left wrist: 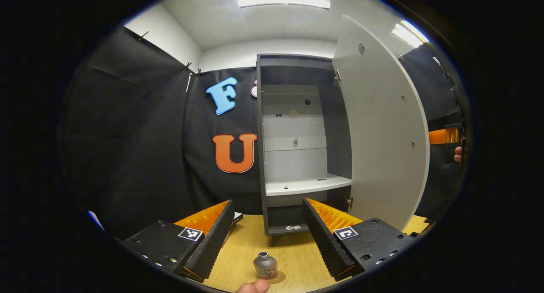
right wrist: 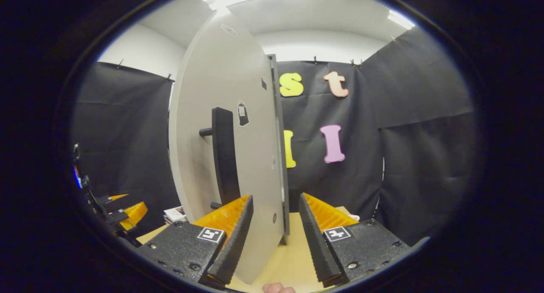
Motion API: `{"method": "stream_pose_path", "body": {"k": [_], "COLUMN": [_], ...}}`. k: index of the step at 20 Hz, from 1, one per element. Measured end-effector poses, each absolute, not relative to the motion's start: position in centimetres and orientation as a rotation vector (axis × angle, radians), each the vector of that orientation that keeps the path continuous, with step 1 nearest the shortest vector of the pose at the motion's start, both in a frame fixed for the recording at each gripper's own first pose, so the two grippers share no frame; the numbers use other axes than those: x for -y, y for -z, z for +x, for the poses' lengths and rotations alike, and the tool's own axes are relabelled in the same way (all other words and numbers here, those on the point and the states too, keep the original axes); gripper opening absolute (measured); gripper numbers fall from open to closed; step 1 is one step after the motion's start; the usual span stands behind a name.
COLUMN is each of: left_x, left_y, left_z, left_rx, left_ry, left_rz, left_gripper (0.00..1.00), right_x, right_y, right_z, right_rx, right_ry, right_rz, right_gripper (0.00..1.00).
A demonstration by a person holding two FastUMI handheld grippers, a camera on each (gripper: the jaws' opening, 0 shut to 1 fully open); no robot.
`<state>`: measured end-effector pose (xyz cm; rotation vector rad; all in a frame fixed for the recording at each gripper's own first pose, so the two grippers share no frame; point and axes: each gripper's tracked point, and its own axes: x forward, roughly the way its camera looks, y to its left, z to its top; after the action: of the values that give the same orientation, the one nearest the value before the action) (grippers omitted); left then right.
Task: Open the cabinet door with the right hand, grasp the bottle in the cabinet with the left hand and place it on the coaster, then close the cabinet door with the right hand.
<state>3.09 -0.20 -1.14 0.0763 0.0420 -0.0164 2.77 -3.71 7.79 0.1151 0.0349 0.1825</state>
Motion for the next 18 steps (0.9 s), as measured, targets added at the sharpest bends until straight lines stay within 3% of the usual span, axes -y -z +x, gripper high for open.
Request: {"method": "stream_pose_path", "body": {"k": [10,18], "left_x": [-0.5,-3.4], "left_y": [2.5,2.6], "left_z": [2.9,3.3], "left_rx": [-0.074,-0.067], "left_ry": [0.024,-0.025], "left_rz": [0.062,0.047], "left_gripper": [0.96,0.96], "right_x": [-6.9,-17.0], "right_y": [-8.1,-7.0], "right_z": [7.0,14.8], "right_rx": [-0.056,-0.066], "right_ry": [-0.385,-0.479], "right_rz": [0.129,0.150], "right_gripper": [0.70,0.73]}}
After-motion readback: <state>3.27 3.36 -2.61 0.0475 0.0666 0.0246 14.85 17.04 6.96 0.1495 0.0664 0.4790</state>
